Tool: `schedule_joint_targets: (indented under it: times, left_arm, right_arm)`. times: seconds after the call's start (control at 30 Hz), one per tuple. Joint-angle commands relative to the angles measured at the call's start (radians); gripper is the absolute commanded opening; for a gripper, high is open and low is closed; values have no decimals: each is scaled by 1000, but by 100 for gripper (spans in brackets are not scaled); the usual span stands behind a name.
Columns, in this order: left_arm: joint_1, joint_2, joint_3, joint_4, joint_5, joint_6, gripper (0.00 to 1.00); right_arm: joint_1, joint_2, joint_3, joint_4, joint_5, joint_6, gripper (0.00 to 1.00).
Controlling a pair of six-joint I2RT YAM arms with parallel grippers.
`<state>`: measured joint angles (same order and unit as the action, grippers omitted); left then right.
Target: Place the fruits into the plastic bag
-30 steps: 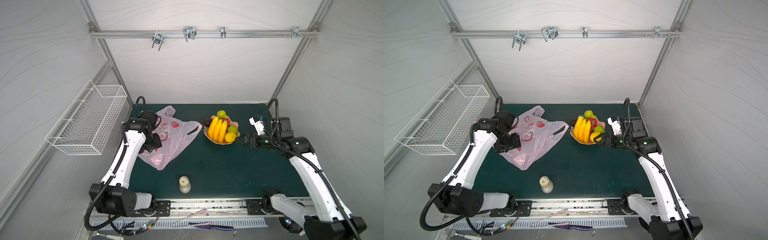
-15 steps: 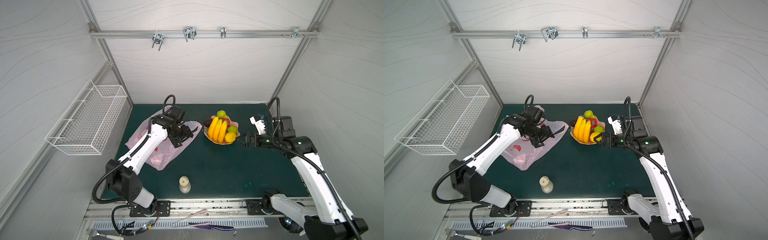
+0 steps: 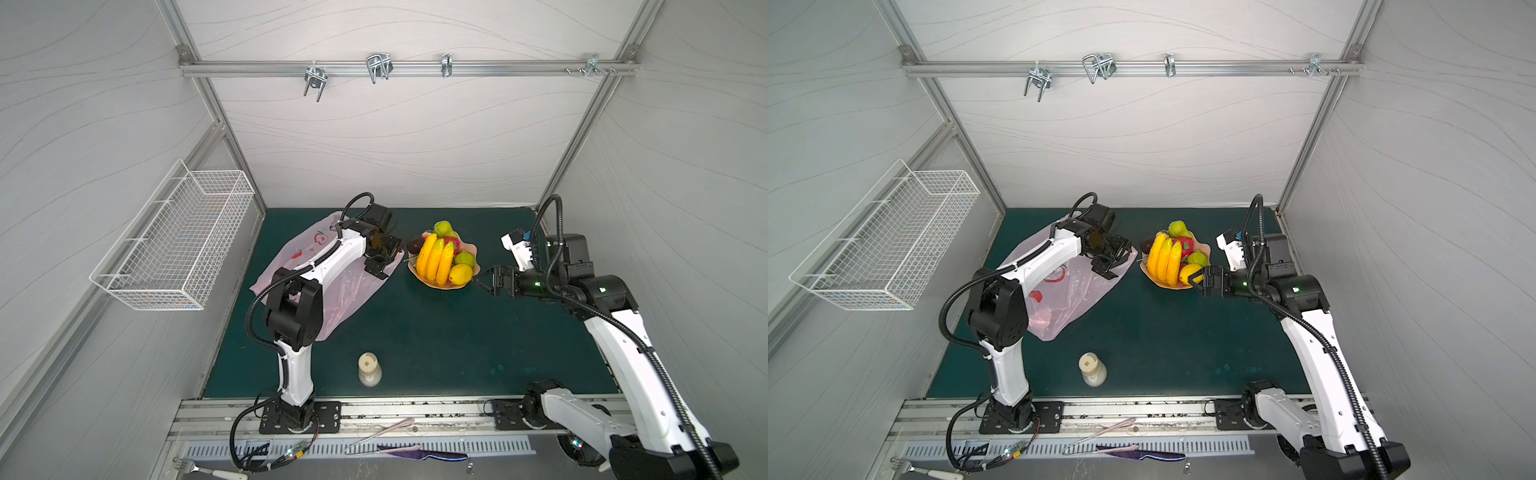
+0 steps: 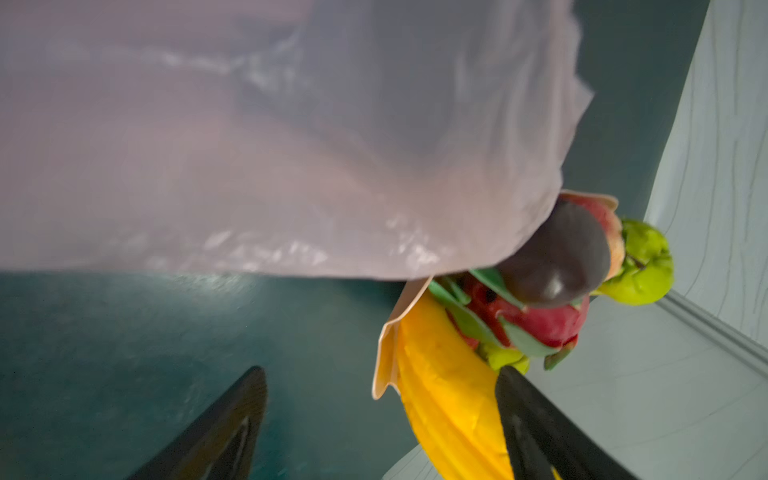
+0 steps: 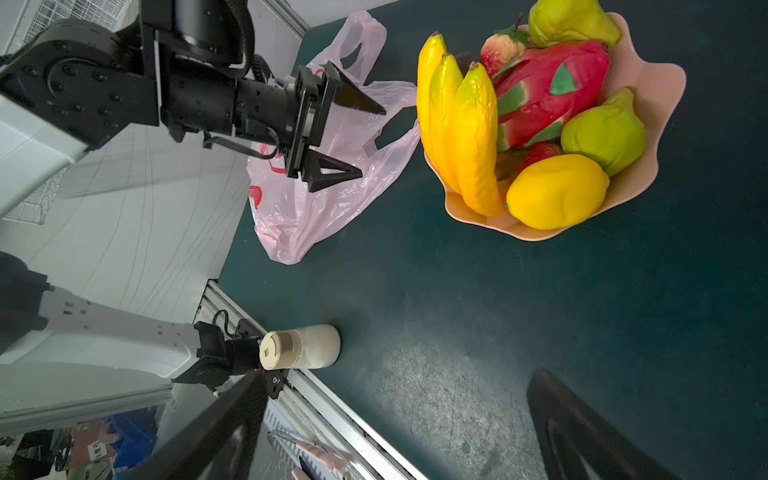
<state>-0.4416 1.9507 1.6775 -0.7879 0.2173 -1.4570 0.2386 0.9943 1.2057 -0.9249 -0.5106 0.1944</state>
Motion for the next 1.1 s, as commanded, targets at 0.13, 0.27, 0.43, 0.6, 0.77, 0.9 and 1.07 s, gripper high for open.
schedule_joint_targets:
  times: [0.13,0.27,0.43,0.6,0.77,0.9,1.07]
  left_arm:
    - [4,119,98,30,-119,-163,88]
    - [9,178,162,4,-156,-185,87]
    - [19,186,194,17,-188,-169,78]
    - [41,152,176,-16,-211,-56,54]
    - [64,107,96,-18,-178,87,15]
    - [69,56,44,-56,-152,241,0]
    - [63,-101,-117,-45,-122,401,0]
  right_arm:
    - [8,-32,-2,-22,-9,2,99]
    - [8,-33,-3,-16,-11,6,99]
    - [7,-25,-8,-2,-12,11,99]
    - [9,-4,-19,31,-8,17,99]
    - [8,25,-20,67,-5,36,99]
    - [7,42,-23,88,4,48,99]
    - [8,49,-34,100,13,54,99]
